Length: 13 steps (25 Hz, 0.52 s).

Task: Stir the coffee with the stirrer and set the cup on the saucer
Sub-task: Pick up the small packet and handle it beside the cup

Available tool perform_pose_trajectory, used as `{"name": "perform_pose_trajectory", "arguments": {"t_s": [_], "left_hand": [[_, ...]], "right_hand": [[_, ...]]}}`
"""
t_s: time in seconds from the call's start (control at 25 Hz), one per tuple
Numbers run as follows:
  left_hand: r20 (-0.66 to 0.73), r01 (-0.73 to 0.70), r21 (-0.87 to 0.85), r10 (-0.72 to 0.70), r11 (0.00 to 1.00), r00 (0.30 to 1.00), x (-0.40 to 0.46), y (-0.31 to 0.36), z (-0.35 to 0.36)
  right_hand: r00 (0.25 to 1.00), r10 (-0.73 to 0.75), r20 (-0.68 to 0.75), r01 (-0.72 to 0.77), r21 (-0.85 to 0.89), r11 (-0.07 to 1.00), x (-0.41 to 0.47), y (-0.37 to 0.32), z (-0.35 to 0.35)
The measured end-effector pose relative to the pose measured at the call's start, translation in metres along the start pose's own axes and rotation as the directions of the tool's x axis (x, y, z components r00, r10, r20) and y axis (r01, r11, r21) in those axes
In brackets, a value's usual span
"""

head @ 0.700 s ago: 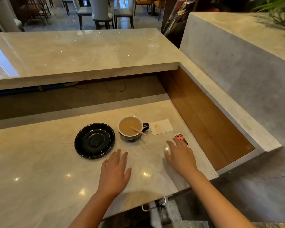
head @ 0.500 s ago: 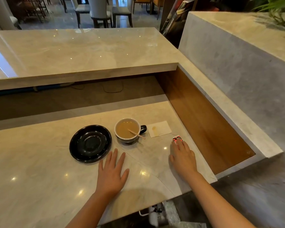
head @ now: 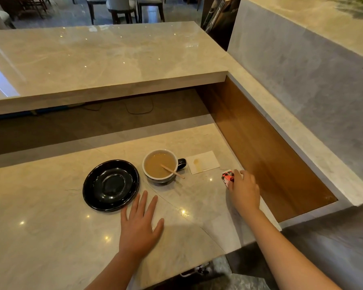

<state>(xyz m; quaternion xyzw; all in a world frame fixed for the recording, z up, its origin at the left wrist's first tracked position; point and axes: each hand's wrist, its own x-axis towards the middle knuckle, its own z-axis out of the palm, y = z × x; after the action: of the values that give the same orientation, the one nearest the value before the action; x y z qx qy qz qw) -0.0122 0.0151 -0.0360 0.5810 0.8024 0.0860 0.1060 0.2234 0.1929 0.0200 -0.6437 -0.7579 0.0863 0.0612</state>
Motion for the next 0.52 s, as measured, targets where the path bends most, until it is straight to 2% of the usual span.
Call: {"name": "perform_pose_trajectory", "arguments": {"t_s": [0.08,0.2,0.4,0.52], "left_hand": [[-0.002,-0.005,-0.022,0.005,1.000,1.000,0.0001,-0.0001,-0.0004],[0.003,-0.005,-0.036,0.005,0.999,1.000,0.0007,-0.0002,-0.0017],[0.011,-0.001,-0.012,0.002,1.000,1.000,0.0000,-0.0003,-0.0033],[-0.002,-0.005,-0.047,0.005,0.999,1.000,-0.0001,-0.0004,-0.0039]], "right_hand": [[0.997,0.056,0.055,-0.053,-0.053,0.997,0.0071,-0.0003,0.0005],[0.986,0.134,0.098,-0.135,0.004,0.991,0.0114,-0.0014,-0.0006],[0.960,0.247,0.129,-0.273,0.259,0.926,0.0098,-0.0029,-0.0001],[0.943,0.290,0.165,-0.333,0.506,0.796,0.0032,-0.0024,0.0027]]}}
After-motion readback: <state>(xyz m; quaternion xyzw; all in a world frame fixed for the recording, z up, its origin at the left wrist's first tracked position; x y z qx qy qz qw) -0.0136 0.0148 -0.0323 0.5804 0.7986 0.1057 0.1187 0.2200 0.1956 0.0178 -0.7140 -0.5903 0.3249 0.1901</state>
